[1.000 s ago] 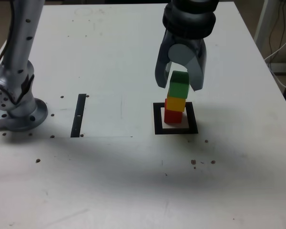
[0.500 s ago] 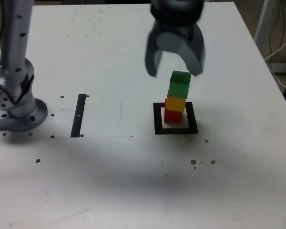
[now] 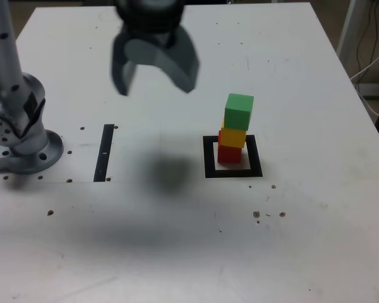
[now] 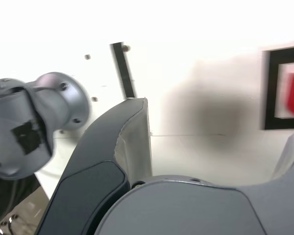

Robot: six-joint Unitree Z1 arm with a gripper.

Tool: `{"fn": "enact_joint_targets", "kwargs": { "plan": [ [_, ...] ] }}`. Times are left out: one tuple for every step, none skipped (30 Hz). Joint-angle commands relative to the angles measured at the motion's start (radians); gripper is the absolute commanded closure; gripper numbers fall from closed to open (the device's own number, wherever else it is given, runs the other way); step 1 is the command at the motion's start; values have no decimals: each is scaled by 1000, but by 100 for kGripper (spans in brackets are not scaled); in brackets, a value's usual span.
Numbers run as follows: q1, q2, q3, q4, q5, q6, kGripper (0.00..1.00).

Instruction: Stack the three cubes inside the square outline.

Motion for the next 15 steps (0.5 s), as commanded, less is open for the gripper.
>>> {"fn": "enact_joint_targets", "kwargs": {
  "plan": [
    [1, -28, 48, -16, -4, -11, 0],
    [1, -36, 71, -25, -6, -15, 0],
    [1, -43, 94, -34, -7, -18, 0],
    [1, -49, 117, -44, -9, -21, 0],
    [1, -54, 142, -56, -11, -24, 0],
    [1, -59, 167, -70, -13, -27, 0],
    [1, -63, 192, -85, -16, -30, 0],
    [1, -68, 219, -102, -20, -34, 0],
    [1, -73, 246, -120, -24, -37, 0],
    [1, -79, 281, -145, -31, -42, 0],
    [1, -83, 307, -164, -36, -46, 0],
    [1, -88, 332, -182, -42, -50, 0],
    [1, -92, 357, -199, -48, -53, 0],
    [1, -96, 380, -216, -54, -57, 0],
    [1, -100, 402, -231, -59, -61, 0]
  ]
}}
